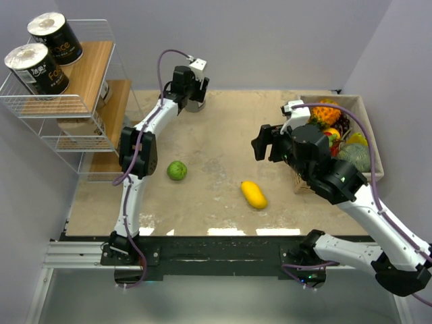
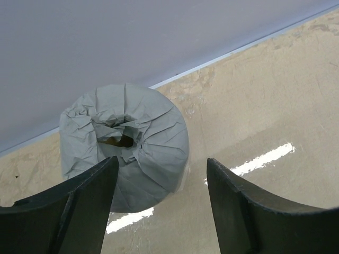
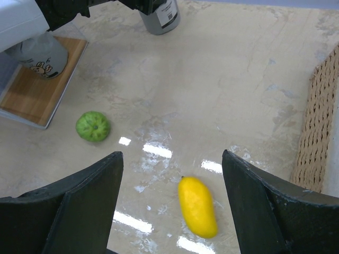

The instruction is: Place and organize the paper towels onto the shelf

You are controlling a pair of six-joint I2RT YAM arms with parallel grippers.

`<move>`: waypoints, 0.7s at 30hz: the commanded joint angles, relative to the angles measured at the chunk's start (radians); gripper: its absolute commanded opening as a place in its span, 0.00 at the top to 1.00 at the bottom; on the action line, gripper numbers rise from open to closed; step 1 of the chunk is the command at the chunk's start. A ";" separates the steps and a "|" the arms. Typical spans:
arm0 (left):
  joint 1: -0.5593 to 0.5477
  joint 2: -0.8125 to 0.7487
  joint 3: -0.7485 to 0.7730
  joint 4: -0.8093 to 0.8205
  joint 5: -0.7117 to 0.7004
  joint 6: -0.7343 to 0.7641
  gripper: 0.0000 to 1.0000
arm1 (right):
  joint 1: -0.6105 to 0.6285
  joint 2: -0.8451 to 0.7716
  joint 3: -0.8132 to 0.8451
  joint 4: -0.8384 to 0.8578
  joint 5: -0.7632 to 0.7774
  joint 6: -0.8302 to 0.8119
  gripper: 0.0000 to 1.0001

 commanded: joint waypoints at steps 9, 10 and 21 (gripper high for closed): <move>-0.006 0.064 0.039 0.025 -0.028 0.038 0.34 | 0.000 0.018 0.042 0.029 0.003 -0.013 0.21; -0.006 0.062 0.031 0.028 -0.028 0.042 0.37 | 0.000 0.018 0.044 0.031 0.003 -0.013 0.21; -0.029 0.053 0.040 0.113 -0.128 0.111 0.29 | 0.000 0.028 0.047 0.023 0.008 -0.017 0.21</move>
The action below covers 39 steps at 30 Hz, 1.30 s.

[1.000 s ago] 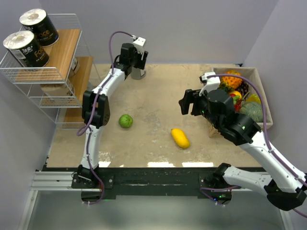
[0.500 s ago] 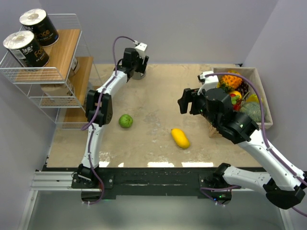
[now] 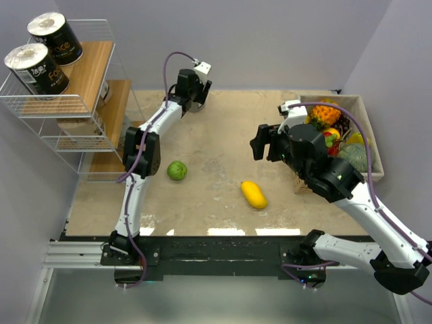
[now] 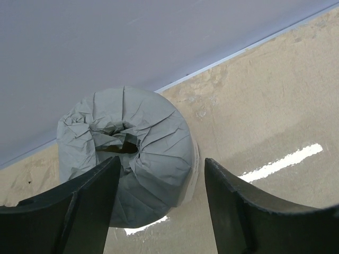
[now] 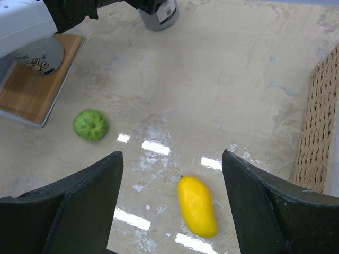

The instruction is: Place and organize the paper towels onto the shelf

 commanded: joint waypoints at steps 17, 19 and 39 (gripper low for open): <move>-0.020 0.045 0.032 0.045 -0.098 0.073 0.34 | 0.000 0.035 0.051 0.026 0.006 -0.032 0.21; -0.026 0.037 0.023 0.045 -0.103 0.077 0.40 | 0.000 0.032 0.053 0.025 0.006 -0.032 0.21; -0.096 -0.268 -0.204 -0.096 -0.344 0.045 0.62 | -0.001 -0.045 0.050 0.023 -0.006 -0.020 0.21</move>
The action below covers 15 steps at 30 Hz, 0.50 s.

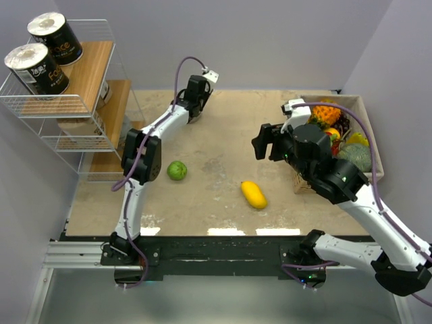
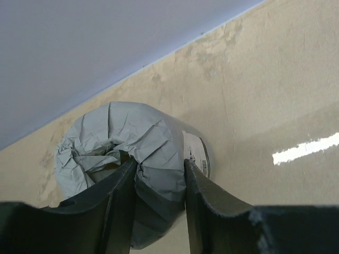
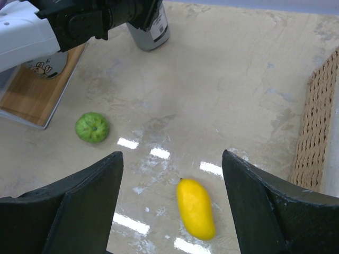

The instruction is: Place and organize the paper towels onto the shelf

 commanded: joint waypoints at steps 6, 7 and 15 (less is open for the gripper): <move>-0.028 -0.333 -0.321 -0.112 -0.173 -0.114 0.63 | 0.000 -0.069 0.013 0.030 0.004 -0.008 0.21; -0.028 -0.377 -0.352 -0.121 -0.178 -0.131 0.63 | -0.001 -0.072 0.011 0.028 0.004 -0.008 0.21; -0.030 -0.596 -0.659 -0.161 -0.213 -0.209 0.64 | 0.000 -0.096 -0.015 0.044 -0.013 0.003 0.21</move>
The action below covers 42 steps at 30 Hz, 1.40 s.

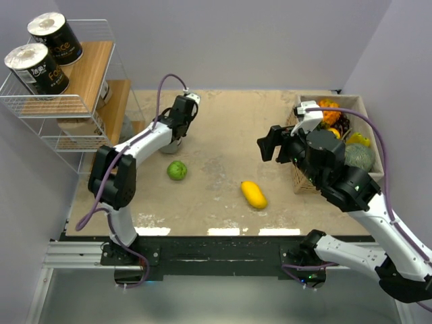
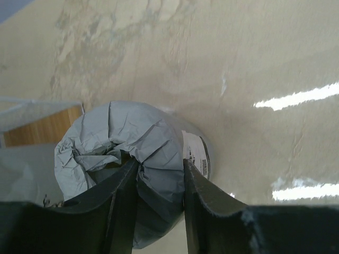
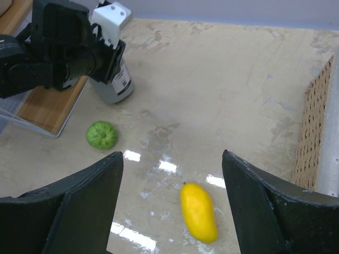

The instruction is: Place and organize the paper towels onto the shelf

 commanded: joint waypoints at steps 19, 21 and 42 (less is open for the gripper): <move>0.089 -0.415 -0.380 -0.080 -0.268 -0.170 0.67 | 0.000 -0.062 -0.060 0.057 -0.037 0.004 0.21; 0.121 -0.433 -0.416 -0.028 -0.302 -0.161 0.67 | 0.000 -0.072 -0.059 0.054 -0.036 0.002 0.21; 0.187 -0.443 -0.387 -0.023 -0.312 -0.149 0.31 | -0.001 -0.095 -0.076 0.048 -0.048 0.001 0.21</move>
